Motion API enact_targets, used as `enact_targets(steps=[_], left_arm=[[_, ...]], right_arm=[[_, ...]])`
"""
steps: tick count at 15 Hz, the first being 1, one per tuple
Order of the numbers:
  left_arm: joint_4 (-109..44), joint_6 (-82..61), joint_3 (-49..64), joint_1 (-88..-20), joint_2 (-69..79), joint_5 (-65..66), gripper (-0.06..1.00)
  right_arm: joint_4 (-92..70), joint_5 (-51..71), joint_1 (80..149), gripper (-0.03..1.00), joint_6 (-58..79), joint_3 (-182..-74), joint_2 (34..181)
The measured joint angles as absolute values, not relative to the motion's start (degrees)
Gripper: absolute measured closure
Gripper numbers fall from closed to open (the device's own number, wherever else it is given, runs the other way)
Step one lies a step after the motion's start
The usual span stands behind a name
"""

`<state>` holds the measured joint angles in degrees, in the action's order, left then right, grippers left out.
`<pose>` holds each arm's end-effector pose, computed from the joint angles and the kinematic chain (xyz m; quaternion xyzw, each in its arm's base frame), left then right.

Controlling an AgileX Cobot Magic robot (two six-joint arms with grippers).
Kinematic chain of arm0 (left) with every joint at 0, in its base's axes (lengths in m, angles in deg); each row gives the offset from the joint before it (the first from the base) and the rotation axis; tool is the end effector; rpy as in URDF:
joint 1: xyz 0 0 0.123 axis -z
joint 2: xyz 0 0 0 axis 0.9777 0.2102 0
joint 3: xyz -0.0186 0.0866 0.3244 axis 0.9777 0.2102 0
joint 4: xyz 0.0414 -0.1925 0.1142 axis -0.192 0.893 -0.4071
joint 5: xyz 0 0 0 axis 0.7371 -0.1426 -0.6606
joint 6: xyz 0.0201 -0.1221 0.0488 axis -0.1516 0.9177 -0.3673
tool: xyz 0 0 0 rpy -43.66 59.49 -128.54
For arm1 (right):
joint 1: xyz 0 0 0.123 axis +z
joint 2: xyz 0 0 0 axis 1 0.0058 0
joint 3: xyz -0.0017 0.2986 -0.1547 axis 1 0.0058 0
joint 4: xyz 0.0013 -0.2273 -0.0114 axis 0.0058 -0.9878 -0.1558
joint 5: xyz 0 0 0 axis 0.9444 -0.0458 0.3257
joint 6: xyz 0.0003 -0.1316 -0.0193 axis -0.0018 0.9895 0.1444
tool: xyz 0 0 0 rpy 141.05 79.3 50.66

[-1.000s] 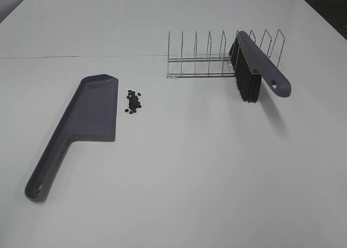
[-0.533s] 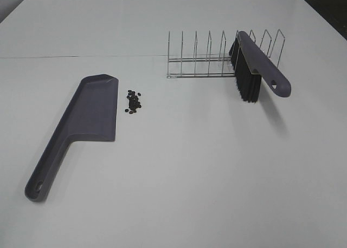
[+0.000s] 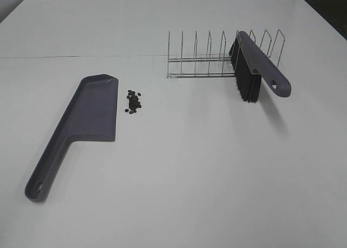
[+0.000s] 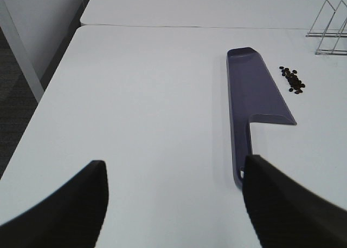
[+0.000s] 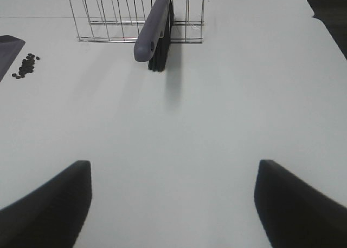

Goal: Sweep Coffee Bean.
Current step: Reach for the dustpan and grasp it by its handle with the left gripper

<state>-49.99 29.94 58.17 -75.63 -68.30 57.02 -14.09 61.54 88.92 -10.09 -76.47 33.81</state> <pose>-0.0411 0.0091 0.2486 -0.0354 0.8488 -0.0097 0.5275 -0.0411 0.0110 0.2459 -0.0138 0.8523 0.0309 0.5219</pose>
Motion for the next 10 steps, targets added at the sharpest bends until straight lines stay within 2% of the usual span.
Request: enact_targets(steps=[4,7,10], left_arm=[[-49.82,29.94,57.08,-75.63,-67.22,54.21,0.28],[-49.82,29.94,54.84,-75.63,-59.08,49.00,0.28],[-49.30,29.94,48.14,-75.63,-37.02,41.20,0.28]], right_arm=[[-14.09,61.54,88.92,0.24,-10.09,-76.47,33.81],[-14.09,61.54,88.92,0.24,-10.09,-76.47,33.81],[-14.09,61.54,88.92,0.24,-10.09,-76.47,33.81]])
